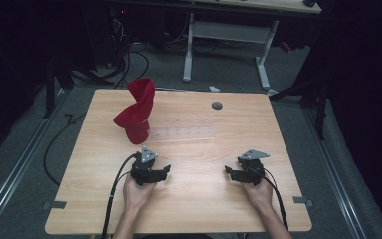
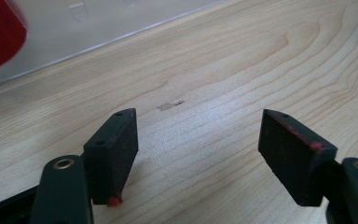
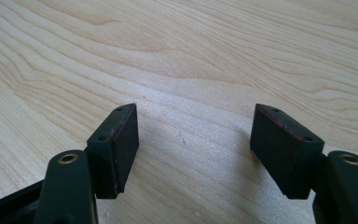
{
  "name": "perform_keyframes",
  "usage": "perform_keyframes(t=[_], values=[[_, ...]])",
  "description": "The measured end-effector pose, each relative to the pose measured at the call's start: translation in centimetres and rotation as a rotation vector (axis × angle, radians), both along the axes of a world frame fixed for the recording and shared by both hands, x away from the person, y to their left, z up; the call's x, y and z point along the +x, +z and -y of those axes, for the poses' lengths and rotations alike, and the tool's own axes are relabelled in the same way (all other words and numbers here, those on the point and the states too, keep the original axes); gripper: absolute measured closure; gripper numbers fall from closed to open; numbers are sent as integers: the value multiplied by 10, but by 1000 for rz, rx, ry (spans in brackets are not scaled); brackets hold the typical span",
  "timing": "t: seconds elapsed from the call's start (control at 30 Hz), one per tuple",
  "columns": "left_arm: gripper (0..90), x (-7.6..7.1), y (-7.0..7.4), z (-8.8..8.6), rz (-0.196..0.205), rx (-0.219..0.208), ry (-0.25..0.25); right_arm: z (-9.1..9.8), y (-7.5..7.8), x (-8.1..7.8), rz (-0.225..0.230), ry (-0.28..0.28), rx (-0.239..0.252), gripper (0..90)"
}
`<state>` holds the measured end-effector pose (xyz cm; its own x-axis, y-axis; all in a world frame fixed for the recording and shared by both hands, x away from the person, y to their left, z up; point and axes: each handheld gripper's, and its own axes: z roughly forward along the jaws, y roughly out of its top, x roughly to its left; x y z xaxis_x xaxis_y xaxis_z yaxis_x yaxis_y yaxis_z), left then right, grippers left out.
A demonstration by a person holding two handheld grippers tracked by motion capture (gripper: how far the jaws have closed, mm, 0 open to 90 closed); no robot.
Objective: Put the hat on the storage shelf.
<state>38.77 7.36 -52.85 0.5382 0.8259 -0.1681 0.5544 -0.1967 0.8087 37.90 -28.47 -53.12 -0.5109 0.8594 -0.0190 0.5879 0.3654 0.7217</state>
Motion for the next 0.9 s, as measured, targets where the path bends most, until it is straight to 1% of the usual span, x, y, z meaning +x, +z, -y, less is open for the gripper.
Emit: perform_keyframes(t=[0.03,0.07,0.1,0.17,0.2,0.27,0.33,0.37,0.4,0.43,0.47,0.53,0.57,0.6,0.9], values=[[284,1,-1,-2,-7,47,-22,0,0,0,0,0,0,327],[283,2,-1,-2,-10,63,-21,0,0,0,0,0,0,327],[283,2,-3,0,-10,46,-14,0,0,0,1,0,0,327],[280,3,-4,-1,-17,70,-20,0,0,0,0,0,0,327],[280,4,-5,0,-15,71,-12,0,0,0,0,0,0,327],[277,4,-6,-1,-22,88,-21,0,0,0,0,0,0,327],[277,5,-8,1,-21,83,-13,0,0,0,0,0,0,327],[275,5,-8,2,-21,93,-16,0,0,0,0,0,0,327],[272,6,-9,4,-18,80,2,0,0,0,0,0,0,327],[272,6,-9,4,-18,80,2,0,0,0,0,0,0,327],[269,6,-9,5,-15,68,9,0,0,0,0,0,0,327],[269,6,-8,3,-8,147,-31,0,0,0,0,0,0,327],[270,5,-8,3,-5,166,-35,0,0,0,0,0,0,327],[265,5,-8,3,-6,170,-33,0,0,0,0,0,0,327],[261,4,-8,3,-7,172,-34,0,0,0,0,0,0,326]])
